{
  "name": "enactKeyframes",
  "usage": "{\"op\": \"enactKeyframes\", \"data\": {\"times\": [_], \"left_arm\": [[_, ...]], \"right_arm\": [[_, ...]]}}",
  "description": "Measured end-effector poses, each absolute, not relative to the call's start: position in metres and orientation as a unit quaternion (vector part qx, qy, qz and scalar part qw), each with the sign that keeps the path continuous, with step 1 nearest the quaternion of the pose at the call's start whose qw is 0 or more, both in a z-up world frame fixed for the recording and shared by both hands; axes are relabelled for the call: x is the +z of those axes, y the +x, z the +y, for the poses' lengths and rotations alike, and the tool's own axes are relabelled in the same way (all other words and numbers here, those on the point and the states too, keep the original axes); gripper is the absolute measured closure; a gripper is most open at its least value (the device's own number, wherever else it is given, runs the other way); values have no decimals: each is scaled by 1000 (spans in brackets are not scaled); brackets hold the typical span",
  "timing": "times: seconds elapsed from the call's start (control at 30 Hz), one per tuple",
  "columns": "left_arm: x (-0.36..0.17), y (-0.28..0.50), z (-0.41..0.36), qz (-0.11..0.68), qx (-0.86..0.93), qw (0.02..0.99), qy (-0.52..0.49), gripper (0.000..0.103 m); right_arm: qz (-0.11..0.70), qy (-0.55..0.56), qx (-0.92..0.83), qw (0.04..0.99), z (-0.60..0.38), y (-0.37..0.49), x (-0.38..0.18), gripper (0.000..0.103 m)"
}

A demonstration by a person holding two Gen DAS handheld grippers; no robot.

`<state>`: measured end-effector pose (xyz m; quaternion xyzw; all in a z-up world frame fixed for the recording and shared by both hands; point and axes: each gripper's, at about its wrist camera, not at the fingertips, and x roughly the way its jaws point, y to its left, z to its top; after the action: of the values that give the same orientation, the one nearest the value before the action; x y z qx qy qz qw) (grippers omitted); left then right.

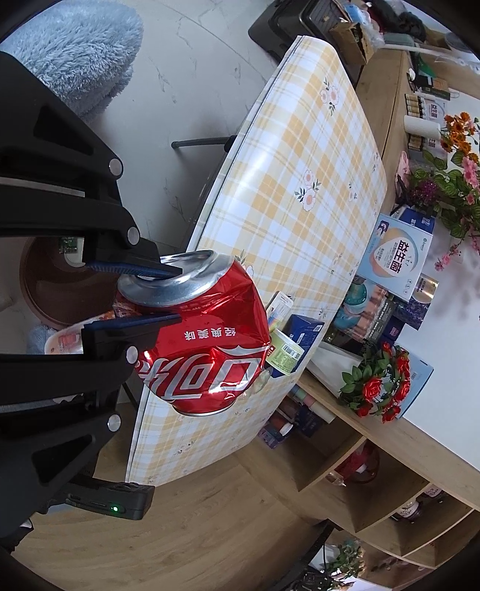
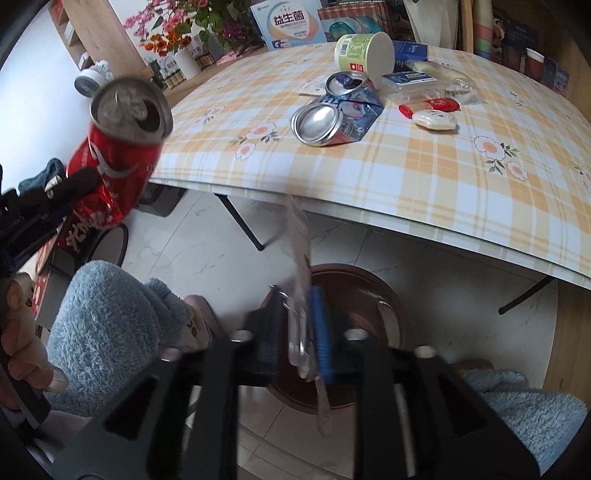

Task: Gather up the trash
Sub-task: 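Drop the leaflet into the brown bin with the right tool while the left tool carries the can over it, then open the left tool over the brown bin to drop the red can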

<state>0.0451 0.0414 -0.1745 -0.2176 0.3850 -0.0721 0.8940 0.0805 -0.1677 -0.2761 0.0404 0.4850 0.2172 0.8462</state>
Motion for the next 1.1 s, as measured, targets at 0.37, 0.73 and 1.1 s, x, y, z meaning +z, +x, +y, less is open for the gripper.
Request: {"op": "enactKeyframes", "data": {"times": [0.37, 0.73, 1.1], "left_arm": [[-179, 45, 29, 397, -79, 893, -196, 84], [-189, 48, 2, 422, -96, 887, -162, 84], [-199, 52, -25, 447, -116, 877, -130, 84]], "right_arm": [[396, 54, 161, 903, -201, 72, -237, 9], [344, 70, 92, 932, -231, 66, -226, 6], [338, 95, 55, 935, -254, 65, -232, 6]]}}
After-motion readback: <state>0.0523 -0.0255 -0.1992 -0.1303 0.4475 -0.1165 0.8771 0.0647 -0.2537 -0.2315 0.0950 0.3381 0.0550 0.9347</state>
